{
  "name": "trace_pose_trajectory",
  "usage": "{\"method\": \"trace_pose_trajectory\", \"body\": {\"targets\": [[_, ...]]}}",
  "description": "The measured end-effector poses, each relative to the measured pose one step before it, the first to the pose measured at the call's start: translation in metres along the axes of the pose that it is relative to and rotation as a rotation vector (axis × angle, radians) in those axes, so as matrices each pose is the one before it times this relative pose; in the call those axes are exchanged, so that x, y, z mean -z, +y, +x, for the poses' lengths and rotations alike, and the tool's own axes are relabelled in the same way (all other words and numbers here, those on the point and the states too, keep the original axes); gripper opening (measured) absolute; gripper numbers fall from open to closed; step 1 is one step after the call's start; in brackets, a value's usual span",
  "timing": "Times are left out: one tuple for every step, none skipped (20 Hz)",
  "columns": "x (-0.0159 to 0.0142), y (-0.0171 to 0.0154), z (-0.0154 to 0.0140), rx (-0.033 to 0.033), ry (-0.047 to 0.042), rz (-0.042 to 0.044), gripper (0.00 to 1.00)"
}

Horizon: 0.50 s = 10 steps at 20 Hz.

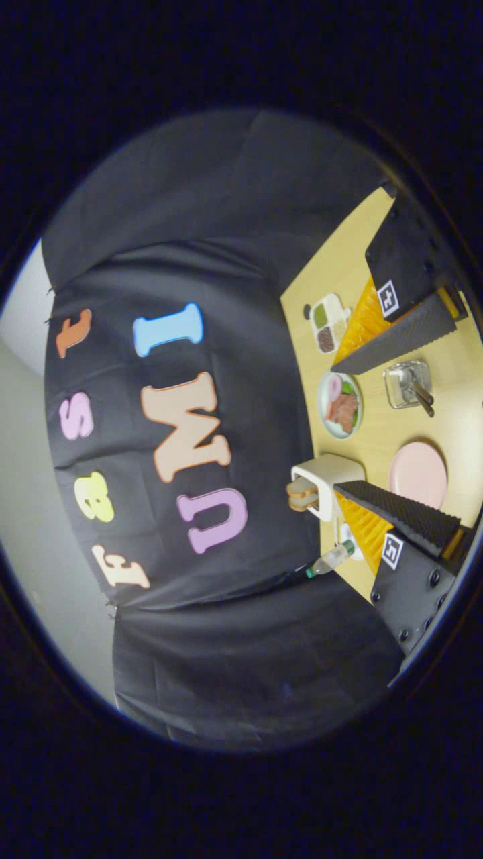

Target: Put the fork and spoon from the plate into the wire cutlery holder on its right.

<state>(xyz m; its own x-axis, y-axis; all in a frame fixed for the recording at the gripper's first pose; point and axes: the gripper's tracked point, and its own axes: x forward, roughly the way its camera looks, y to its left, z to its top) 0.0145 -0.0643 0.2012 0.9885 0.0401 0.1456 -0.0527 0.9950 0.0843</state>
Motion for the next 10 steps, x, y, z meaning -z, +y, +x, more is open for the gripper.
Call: {"method": "trace_pose_trajectory", "body": {"targets": [[-0.00853, -0.00001, -0.00469, 0.00659, -0.04321, -0.00854, 0.99], [-0.00686, 0.00093, -0.0044, 0.00235, -0.03808, 0.00038, 0.99], [-0.003, 0.00109, -0.00433, 0.00351, -0.0276, 0.00502, 0.99], [-0.00169, -0.0017, -0.00423, 0.00799, -0.02199, 0.00175, 0.99], [-0.00072, -0.00335, -0.00223, 0.00919, -0.01846, -0.00282, 0.99], [0.00144, -0.00208, -0.00316, 0.00459, -0.00664, -0.00392, 0.99], [0.00297, -0.0017, -0.00237, 0.00318, 0.002, -0.00453, 0.99], [0.00165, -0.00117, -0.00288, 0.00104, 0.00063, -0.00466, 0.99], [0.00095, -0.00033, -0.00081, -0.00252, 0.00045, -0.00176, 0.99], [0.00062, 0.00006, -0.00165, -0.00453, 0.00199, 0.00047, 0.99]]}}
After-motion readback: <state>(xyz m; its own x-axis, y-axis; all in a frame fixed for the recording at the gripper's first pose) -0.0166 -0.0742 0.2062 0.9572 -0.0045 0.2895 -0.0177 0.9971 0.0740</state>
